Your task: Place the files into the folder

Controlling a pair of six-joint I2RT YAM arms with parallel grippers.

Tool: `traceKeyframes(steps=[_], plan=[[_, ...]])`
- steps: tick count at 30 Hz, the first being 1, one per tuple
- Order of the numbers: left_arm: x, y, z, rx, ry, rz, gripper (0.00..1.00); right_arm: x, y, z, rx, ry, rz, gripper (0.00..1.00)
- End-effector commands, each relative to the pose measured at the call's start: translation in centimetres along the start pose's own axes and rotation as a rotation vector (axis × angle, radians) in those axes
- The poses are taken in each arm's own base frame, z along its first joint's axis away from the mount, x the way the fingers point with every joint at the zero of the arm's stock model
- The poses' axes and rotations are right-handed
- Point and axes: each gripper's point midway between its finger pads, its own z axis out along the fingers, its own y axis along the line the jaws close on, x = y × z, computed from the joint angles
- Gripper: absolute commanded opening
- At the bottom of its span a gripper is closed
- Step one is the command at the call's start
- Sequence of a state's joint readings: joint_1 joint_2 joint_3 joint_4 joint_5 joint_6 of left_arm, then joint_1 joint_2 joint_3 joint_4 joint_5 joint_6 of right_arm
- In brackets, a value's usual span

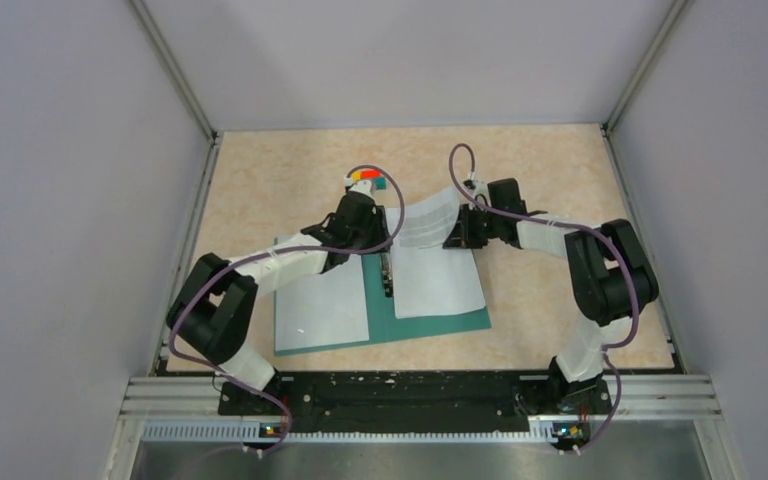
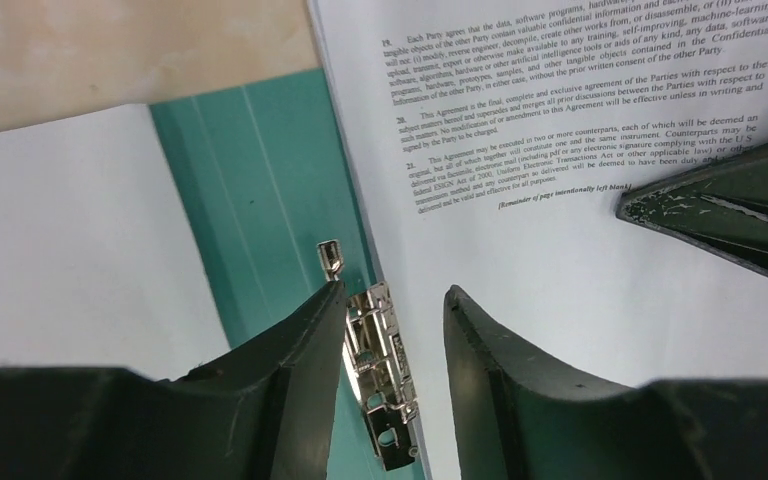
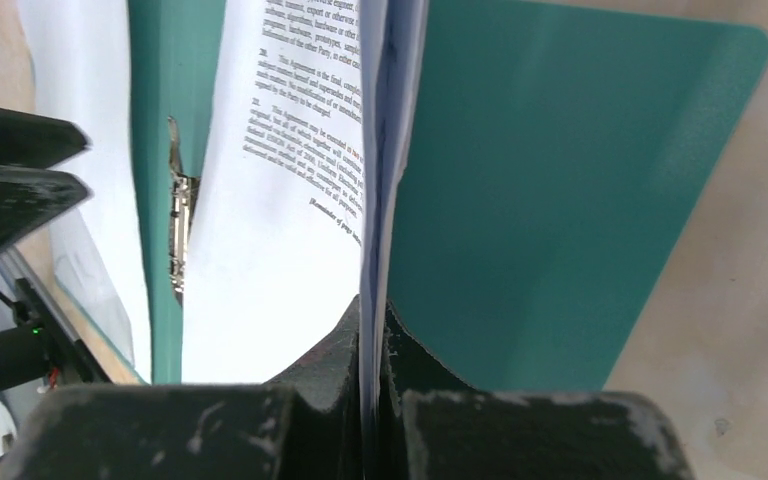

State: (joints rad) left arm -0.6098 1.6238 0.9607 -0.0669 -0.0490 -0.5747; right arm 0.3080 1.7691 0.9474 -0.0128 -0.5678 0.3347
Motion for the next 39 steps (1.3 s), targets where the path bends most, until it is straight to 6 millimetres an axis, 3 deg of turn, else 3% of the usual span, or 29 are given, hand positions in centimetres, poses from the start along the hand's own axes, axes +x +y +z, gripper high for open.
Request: traceKeyframes(steps=[1,6,10,24,32,39], plan=[[-1.6,1.5,-2.2,-0.062,-0.090,-0.014,0.47,-1.0,-0.1,0.7,0.020,-0.029,-0.079,0.00],[-0.6,2.6,-2.5,-0.096,-0.078,-0.036,0.45,-0.9,0.3,0.6,-0.002,-0.040,-0.096,0.00],[0.5,3.1,-1.9,-0.108,-0.043,-0.049,0.39,-0.6,0.2,0.5,0.006,-0.036,-0.126,0.00],[2.9,4.5,0.3,-0.160,0.042,-0.046,0.37,0.2,-0.1,-0.4,0.028,-0.029,-0.189,0.00],[3.1,4.7,0.6,-0.172,0.053,-0.045,0.37,0.4,0.0,-0.4,0.023,-0.032,-0.186,0.00],[3.5,4.7,1.0,-0.168,0.067,-0.058,0.37,0.7,1.2,-0.7,-0.028,-0.056,-0.209,0.00]])
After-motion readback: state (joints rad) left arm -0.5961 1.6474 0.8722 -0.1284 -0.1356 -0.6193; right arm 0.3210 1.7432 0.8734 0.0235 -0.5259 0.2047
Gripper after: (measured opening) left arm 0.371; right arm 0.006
